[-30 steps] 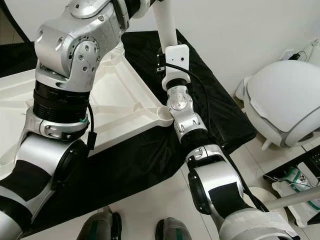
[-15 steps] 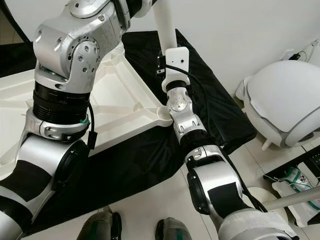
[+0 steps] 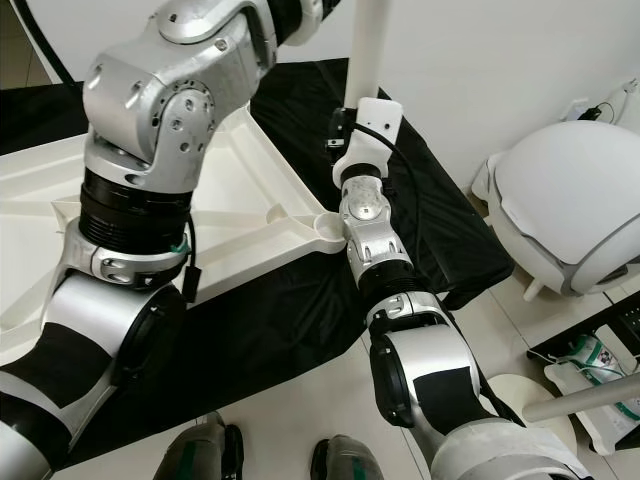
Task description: Building children table
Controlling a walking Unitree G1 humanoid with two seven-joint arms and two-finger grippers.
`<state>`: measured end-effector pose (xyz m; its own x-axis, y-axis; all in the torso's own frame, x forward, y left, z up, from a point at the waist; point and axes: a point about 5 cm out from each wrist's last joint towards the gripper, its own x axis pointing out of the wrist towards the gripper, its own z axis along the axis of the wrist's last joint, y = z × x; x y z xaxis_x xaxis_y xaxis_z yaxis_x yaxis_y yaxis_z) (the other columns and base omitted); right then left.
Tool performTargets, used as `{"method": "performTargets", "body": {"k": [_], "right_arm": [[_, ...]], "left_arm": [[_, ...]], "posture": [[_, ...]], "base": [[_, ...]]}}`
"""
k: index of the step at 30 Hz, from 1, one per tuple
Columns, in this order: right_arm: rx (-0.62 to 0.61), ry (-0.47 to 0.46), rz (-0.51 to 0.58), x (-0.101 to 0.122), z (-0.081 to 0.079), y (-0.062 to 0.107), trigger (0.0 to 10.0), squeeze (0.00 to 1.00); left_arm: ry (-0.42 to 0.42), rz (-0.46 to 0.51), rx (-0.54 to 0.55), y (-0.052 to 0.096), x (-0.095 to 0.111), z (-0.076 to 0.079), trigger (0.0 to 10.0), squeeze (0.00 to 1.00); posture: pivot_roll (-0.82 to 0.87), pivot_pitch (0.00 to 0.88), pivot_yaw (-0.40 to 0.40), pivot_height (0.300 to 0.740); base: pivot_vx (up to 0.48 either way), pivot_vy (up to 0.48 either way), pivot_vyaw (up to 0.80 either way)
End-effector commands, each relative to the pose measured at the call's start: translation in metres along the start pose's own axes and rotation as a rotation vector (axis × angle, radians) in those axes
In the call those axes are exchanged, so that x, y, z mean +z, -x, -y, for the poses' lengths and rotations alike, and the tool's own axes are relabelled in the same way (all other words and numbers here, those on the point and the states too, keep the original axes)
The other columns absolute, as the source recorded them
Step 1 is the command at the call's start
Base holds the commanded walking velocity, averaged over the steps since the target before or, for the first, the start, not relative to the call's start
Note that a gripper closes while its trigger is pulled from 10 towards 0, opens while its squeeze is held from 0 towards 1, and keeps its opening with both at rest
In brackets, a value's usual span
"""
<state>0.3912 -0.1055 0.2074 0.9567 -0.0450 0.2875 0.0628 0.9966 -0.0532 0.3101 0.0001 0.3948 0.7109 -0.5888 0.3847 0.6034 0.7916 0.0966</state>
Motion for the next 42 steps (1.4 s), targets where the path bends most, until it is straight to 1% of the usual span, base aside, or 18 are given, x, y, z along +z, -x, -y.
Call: {"method": "performTargets", "body": {"k": [1,2,3,5,6,8,11,17,19,22,23,26,32,33,35,37,40,42], "right_arm": [[-0.038,-0.008,-0.027,-0.005,0.009,0.001,10.0,0.0],[-0.047,-0.015,-0.044,-0.008,0.013,0.002,10.0,0.0],[-0.047,-0.015,-0.044,-0.008,0.013,0.002,10.0,0.0],[-0.047,-0.031,-0.066,-0.012,0.019,0.003,10.0,0.0],[-0.047,-0.031,-0.066,-0.012,0.019,0.003,10.0,0.0],[0.007,-0.01,-0.067,-0.015,0.022,0.007,10.0,0.0],[0.056,-0.008,-0.072,-0.019,0.024,0.012,10.0,0.0],[0.091,-0.015,-0.064,-0.018,0.024,0.015,10.0,0.0],[0.136,-0.031,-0.042,-0.011,0.018,0.016,10.0,0.0],[0.145,-0.032,-0.037,-0.009,0.016,0.015,10.0,0.0],[0.163,-0.036,-0.032,-0.007,0.013,0.015,10.0,0.0],[0.181,-0.04,-0.029,-0.005,0.012,0.015,10.0,0.0],[0.197,-0.045,-0.021,-0.001,0.01,0.015,10.0,0.0],[0.217,-0.057,-0.017,0.001,0.008,0.016,10.0,0.0],[0.217,-0.057,-0.017,0.001,0.008,0.016,10.0,0.0],[0.265,-0.076,-0.015,0.004,0.003,0.02,10.0,0.0],[0.281,-0.081,-0.016,0.004,0.002,0.022,10.0,0.0],[0.316,-0.077,-0.023,0.003,-0.001,0.026,10.0,0.0]], "left_arm": [[0.014,-0.044,0.032,0.0,-0.009,-0.003,10.0,0.0],[0.016,-0.057,0.044,0.015,-0.023,-0.013,10.0,0.0],[0.016,-0.057,0.044,0.015,-0.023,-0.013,10.0,0.0],[0.011,-0.086,0.06,0.039,-0.044,-0.024,10.0,0.0],[0.011,-0.086,0.06,0.039,-0.044,-0.024,10.0,0.0],[-0.006,-0.146,0.088,0.05,-0.063,-0.031,10.0,0.0],[-0.031,-0.187,0.109,0.058,-0.078,-0.036,10.0,0.0],[-0.05,-0.208,0.114,0.064,-0.091,-0.036,10.0,0.0],[-0.054,-0.252,0.117,0.073,-0.104,-0.035,10.0,0.0],[-0.063,-0.267,0.124,0.075,-0.107,-0.035,10.0,0.0],[-0.058,-0.303,0.167,0.079,-0.118,-0.038,10.0,0.0],[-0.055,-0.329,0.217,0.083,-0.128,-0.041,10.0,0.0],[-0.063,-0.329,0.323,0.091,-0.147,-0.045,10.0,0.0],[-0.114,-0.328,0.31,0.097,-0.156,-0.044,10.0,0.0],[-0.114,-0.328,0.31,0.097,-0.156,-0.044,10.0,0.0],[-0.203,-0.341,0.261,0.107,-0.167,-0.041,10.0,0.0],[-0.221,-0.339,0.241,0.109,-0.169,-0.04,10.0,0.0],[-0.195,-0.343,0.218,0.114,-0.169,-0.038,10.0,0.0]], "posture": [[0.02,0.0,-0.026,0.74],[0.02,0.0,-0.027,0.74],[0.02,0.0,-0.027,0.74],[0.02,0.0,-0.029,0.74],[0.02,0.0,-0.029,0.74],[0.02,0.0,-0.031,0.74],[0.01,0.0,-0.03,0.74],[0.0,0.0,-0.026,0.74],[0.01,0.0,-0.024,0.74],[0.01,0.0,-0.024,0.74],[0.02,0.0,-0.027,0.74],[0.02,0.001,-0.028,0.74],[0.01,0.01,-0.025,0.74],[0.01,0.016,-0.022,0.74],[0.01,0.016,-0.022,0.74],[0.0,0.019,-0.021,0.74],[0.0,0.019,-0.021,0.74],[-0.01,0.016,-0.02,0.74]], "base": [[0.0,0.0,0.0],[0.0,0.0,0.0],[0.0,0.0,0.0],[0.0,0.0,0.0],[0.0,0.0,0.0],[0.0,0.0,0.0],[0.0,0.0,0.0],[0.0,0.0,0.0],[0.0,0.0,0.0],[0.0,0.0,0.0],[0.0,0.0,0.0],[0.0,0.0,0.0],[0.0,0.0,0.0],[0.0,0.0,0.0],[0.0,0.0,0.0],[0.0,0.0,0.0],[0.0,0.0,0.0],[0.0,0.0,0.0]]}}
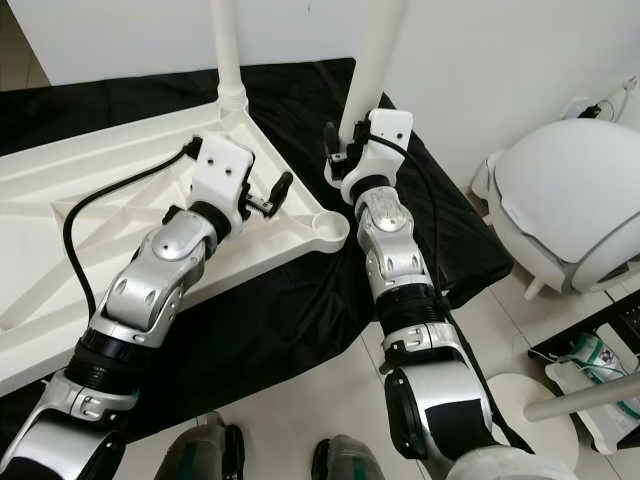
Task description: Building children table
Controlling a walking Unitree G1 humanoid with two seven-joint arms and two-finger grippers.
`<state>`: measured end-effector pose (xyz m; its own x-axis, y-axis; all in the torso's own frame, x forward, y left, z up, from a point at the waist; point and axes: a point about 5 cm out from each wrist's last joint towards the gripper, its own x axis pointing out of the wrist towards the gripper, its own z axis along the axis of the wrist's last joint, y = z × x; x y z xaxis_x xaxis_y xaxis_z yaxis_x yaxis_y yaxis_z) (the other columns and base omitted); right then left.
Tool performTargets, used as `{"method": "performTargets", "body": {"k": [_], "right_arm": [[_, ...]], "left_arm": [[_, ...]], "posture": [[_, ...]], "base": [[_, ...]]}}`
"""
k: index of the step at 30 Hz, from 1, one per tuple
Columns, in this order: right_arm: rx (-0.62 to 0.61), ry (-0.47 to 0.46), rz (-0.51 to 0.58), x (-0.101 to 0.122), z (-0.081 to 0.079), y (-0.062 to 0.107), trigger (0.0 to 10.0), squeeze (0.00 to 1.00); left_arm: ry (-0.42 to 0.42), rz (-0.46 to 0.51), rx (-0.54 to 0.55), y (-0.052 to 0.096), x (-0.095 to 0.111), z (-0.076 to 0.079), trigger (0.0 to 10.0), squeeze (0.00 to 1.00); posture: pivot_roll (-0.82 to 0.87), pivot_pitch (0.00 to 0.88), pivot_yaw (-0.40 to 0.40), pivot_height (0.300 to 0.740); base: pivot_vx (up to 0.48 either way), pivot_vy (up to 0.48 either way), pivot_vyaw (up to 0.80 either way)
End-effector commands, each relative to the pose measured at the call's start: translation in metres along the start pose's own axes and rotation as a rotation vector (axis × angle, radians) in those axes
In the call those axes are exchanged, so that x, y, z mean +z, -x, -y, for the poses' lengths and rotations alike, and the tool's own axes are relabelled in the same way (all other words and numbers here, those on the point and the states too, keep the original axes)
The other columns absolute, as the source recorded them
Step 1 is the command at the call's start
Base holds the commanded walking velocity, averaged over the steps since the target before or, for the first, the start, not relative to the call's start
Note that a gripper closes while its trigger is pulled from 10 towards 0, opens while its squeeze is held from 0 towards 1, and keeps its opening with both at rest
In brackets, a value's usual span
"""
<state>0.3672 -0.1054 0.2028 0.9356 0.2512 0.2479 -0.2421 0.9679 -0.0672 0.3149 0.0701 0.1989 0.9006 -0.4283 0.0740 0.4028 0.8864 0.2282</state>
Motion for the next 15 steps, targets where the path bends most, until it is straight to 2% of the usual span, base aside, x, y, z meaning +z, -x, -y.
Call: {"method": "performTargets", "body": {"k": [1,4,6,8,10,15], "right_arm": [[0.054,0.002,-0.011,-0.001,-0.006,0.004,10.0,0.0],[0.079,0.009,-0.019,-0.002,-0.008,0.007,10.0,0.0],[0.118,0.01,-0.052,-0.009,-0.011,0.015,10.0,0.0],[0.137,0.006,-0.078,-0.014,-0.013,0.022,10.0,0.0],[0.137,0.006,-0.078,-0.014,-0.013,0.022,10.0,0.0],[0.128,0.015,-0.148,-0.025,-0.006,0.033,10.0,0.0]], "left_arm": [[0.008,0.015,0.001,0.005,0.0,0.002,10.0,0.0],[0.018,0.017,-0.021,0.008,-0.001,0.003,10.0,0.0],[0.081,-0.005,-0.062,0.014,-0.002,0.001,10.0,0.0],[0.092,-0.007,-0.079,0.019,-0.002,-0.002,10.0,0.0],[0.092,-0.007,-0.079,0.019,-0.002,-0.002,10.0,0.0],[0.03,-0.001,-0.111,0.024,-0.003,-0.003,10.0,0.0]], "posture": [[-0.01,0.016,-0.02,0.74],[-0.01,0.016,-0.02,0.74],[0.0,0.015,-0.026,0.74],[0.0,0.015,-0.029,0.74],[0.0,0.015,-0.029,0.74],[0.0,0.023,-0.031,0.74]], "base": [[0.0,0.0,0.0],[0.0,0.0,0.0],[0.0,0.0,0.0],[0.0,0.0,0.0],[0.0,0.0,0.0],[0.0,0.0,0.0]]}}
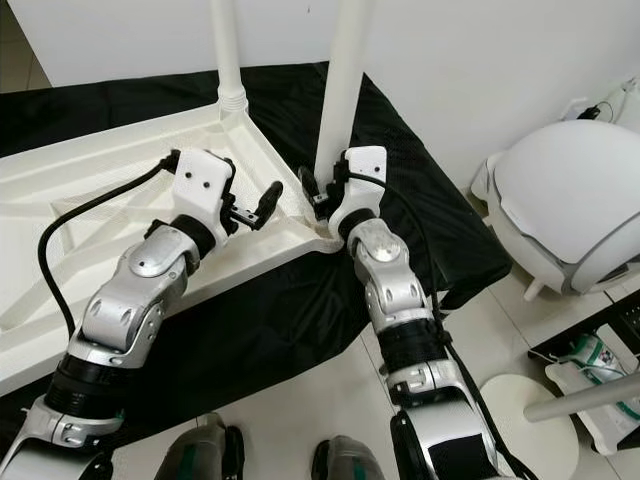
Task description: Building children table
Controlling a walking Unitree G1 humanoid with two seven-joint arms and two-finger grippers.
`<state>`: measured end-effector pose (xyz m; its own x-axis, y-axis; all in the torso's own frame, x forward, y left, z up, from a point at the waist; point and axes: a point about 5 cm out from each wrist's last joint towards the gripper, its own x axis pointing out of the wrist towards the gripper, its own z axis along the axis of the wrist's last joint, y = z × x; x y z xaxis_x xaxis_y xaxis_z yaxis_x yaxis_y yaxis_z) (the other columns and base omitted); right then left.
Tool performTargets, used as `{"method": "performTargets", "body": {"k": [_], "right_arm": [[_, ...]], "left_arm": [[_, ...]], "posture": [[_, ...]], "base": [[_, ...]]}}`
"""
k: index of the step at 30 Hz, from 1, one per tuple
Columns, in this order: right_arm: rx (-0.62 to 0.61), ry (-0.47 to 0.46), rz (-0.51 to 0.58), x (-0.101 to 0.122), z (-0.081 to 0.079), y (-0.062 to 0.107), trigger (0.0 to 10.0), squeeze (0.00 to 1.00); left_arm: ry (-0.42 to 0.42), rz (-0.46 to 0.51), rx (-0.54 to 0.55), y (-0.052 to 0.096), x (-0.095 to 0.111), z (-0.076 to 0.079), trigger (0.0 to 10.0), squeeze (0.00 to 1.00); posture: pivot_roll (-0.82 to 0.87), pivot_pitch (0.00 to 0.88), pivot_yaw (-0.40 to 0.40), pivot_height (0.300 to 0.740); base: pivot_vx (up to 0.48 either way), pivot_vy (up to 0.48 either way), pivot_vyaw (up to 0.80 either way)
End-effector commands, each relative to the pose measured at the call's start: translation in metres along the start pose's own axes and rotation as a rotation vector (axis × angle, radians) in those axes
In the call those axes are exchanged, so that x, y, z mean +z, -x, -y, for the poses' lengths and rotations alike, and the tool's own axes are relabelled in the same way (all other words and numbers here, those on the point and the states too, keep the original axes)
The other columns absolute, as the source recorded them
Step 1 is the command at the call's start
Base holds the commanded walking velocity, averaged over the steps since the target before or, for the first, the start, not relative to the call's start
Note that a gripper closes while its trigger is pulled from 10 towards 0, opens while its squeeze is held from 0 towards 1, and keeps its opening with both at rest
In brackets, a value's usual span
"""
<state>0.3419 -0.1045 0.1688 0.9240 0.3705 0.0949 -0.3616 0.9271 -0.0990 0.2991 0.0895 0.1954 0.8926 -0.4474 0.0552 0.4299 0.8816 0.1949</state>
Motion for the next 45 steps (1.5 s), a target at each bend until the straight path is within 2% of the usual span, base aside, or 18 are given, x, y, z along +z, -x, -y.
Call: {"method": "performTargets", "body": {"k": [1,10,15,23,27,29,34,35,36,38,45], "right_arm": [[-0.005,0.001,-0.011,0.001,0.004,0.002,10.0,0.0],[0.011,0.018,-0.044,-0.004,0.005,0.014,10.0,0.0],[0.035,0.044,-0.035,-0.005,0.001,0.016,10.0,0.0],[0.023,0.012,-0.027,-0.013,0.004,0.012,10.0,0.0],[0.004,0.011,-0.041,-0.017,0.007,0.009,10.0,0.0],[-0.003,0.011,-0.046,-0.018,0.009,0.008,10.0,0.0],[-0.003,0.016,-0.046,-0.018,0.01,0.007,10.0,0.0],[-0.005,0.011,-0.039,-0.017,0.012,0.005,10.0,0.0],[-0.005,0.011,-0.039,-0.017,0.012,0.005,10.0,0.0],[-0.004,0.016,-0.027,-0.014,0.015,0.002,10.0,0.0],[0.054,0.04,-0.014,-0.013,0.01,0.002,10.0,0.0]], "left_arm": [[-0.021,0.015,-0.092,0.002,0.001,0.008,10.0,0.0],[-0.005,0.017,-0.099,0.003,0.003,0.008,10.0,0.0],[-0.009,0.017,-0.113,0.003,0.005,0.009,10.0,0.0],[0.007,0.026,-0.131,0.005,0.007,0.011,10.0,0.0],[0.002,0.017,-0.181,0.01,0.004,0.017,10.0,0.0],[-0.005,0.004,-0.242,0.016,0.0,0.024,10.0,0.0],[-0.011,-0.008,-0.275,0.019,-0.003,0.027,10.0,0.0],[-0.026,-0.023,-0.342,0.025,-0.007,0.033,10.0,0.0],[-0.026,-0.023,-0.342,0.025,-0.007,0.033,10.0,0.0],[-0.045,-0.047,-0.428,0.033,-0.012,0.039,10.0,0.0],[-0.066,-0.072,-0.483,0.038,-0.016,0.042,10.0,0.0]], "posture": [[0.0,0.023,-0.031,0.74],[0.0,0.025,-0.019,0.74],[0.0,0.024,-0.02,0.74],[0.0,0.019,-0.027,0.74],[0.0,0.015,-0.031,0.74],[0.01,0.014,-0.033,0.74],[0.0,0.014,-0.033,0.74],[0.0,0.017,-0.034,0.74],[0.0,0.017,-0.034,0.74],[0.0,0.019,-0.034,0.74],[0.0,0.021,-0.031,0.74]], "base": [[0.0,0.0,0.0],[0.0,0.0,0.0],[0.0,0.0,0.0],[0.0,0.0,0.0],[0.0,0.0,0.0],[0.0,0.0,0.0],[0.0,0.0,0.0],[0.0,0.0,0.0],[0.0,0.0,0.0],[0.0,0.0,0.0],[0.0,0.0,0.0]]}}
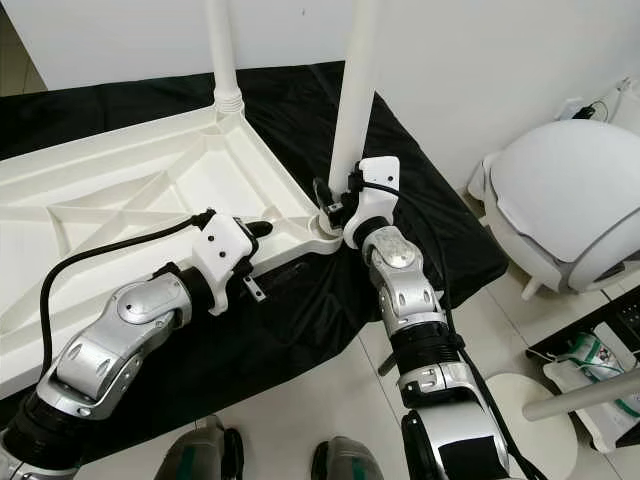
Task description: Building children table
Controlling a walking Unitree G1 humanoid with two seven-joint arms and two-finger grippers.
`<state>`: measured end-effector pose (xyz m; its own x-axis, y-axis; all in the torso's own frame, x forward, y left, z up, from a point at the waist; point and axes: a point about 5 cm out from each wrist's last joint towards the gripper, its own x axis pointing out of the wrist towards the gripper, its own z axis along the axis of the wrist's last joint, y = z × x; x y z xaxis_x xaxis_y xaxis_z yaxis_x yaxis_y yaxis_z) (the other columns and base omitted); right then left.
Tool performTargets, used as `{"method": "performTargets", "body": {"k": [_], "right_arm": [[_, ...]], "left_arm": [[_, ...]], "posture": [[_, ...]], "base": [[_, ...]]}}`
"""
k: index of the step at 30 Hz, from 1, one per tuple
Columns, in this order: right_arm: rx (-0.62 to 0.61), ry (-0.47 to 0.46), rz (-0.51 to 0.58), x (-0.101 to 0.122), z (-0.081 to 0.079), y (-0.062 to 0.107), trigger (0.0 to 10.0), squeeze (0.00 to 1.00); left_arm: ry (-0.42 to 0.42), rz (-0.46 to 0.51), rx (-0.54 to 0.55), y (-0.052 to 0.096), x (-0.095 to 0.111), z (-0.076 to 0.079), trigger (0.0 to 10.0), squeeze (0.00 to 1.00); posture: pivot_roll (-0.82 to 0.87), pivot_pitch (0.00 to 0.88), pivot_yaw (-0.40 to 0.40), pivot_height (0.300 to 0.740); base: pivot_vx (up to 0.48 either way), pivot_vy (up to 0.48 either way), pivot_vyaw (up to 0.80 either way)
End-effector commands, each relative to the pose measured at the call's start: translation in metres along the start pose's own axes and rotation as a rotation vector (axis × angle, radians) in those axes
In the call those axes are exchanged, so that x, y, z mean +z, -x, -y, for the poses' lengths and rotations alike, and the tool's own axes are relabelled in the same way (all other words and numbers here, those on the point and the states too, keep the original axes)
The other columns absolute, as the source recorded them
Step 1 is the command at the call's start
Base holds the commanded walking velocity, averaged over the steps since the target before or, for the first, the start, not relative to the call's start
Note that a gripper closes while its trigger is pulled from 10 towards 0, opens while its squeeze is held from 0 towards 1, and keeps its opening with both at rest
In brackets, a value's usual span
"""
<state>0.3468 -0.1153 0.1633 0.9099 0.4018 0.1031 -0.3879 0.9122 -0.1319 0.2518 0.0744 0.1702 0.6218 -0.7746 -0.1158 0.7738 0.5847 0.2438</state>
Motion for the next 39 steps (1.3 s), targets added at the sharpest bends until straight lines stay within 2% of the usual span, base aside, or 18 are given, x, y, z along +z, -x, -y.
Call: {"method": "performTargets", "body": {"k": [1,5,12,15,18,26,30,34,39], "right_arm": [[0.041,0.011,-0.019,-0.007,-0.004,0.004,10.0,0.0],[0.072,0.008,-0.01,-0.009,-0.007,0.006,10.0,0.0],[0.111,-0.007,0.013,-0.012,-0.013,0.001,10.0,0.0],[0.11,-0.004,0.01,-0.013,-0.013,0.001,10.0,0.0],[0.09,0.013,-0.041,-0.025,-0.008,0.004,10.0,0.0],[0.096,0.009,-0.062,-0.033,-0.005,0.009,10.0,0.0],[0.013,-0.123,-0.12,-0.04,0.007,0.005,10.0,0.0],[-0.03,-0.182,-0.14,-0.043,0.014,0.003,10.0,0.0],[-0.047,-0.186,-0.148,-0.043,0.017,0.002,10.0,0.0]], "left_arm": [[-0.006,-0.006,-0.028,0.0,-0.001,0.003,10.0,0.0],[-0.007,-0.011,-0.032,0.0,-0.001,0.002,10.0,0.0],[-0.017,-0.013,-0.076,0.002,0.001,0.005,10.0,0.0],[-0.017,-0.014,-0.078,0.002,0.001,0.005,10.0,0.0],[-0.014,-0.012,-0.076,0.004,0.003,0.006,10.0,0.0],[-0.01,-0.016,-0.074,0.006,0.002,0.006,10.0,0.0],[-0.007,-0.012,-0.077,0.005,0.003,0.006,10.0,0.0],[-0.008,-0.009,-0.077,0.005,0.005,0.006,10.0,0.0],[-0.003,-0.007,-0.076,0.006,0.005,0.006,10.0,0.0]], "posture": [[0.0,0.022,-0.029,0.74],[0.0,0.023,-0.029,0.74],[0.0,0.027,-0.02,0.74],[0.0,0.027,-0.02,0.74],[0.01,0.029,-0.023,0.74],[0.01,0.031,-0.021,0.74],[0.01,0.029,-0.023,0.74],[0.02,0.024,-0.026,0.74],[0.02,0.022,-0.027,0.74]], "base": [[0.0,0.0,0.0],[0.0,0.0,0.0],[0.0,0.0,0.0],[0.0,0.0,0.0],[0.0,0.0,0.0],[0.0,0.0,0.0],[0.0,0.0,0.0],[0.0,0.0,0.0],[0.0,0.0,0.0]]}}
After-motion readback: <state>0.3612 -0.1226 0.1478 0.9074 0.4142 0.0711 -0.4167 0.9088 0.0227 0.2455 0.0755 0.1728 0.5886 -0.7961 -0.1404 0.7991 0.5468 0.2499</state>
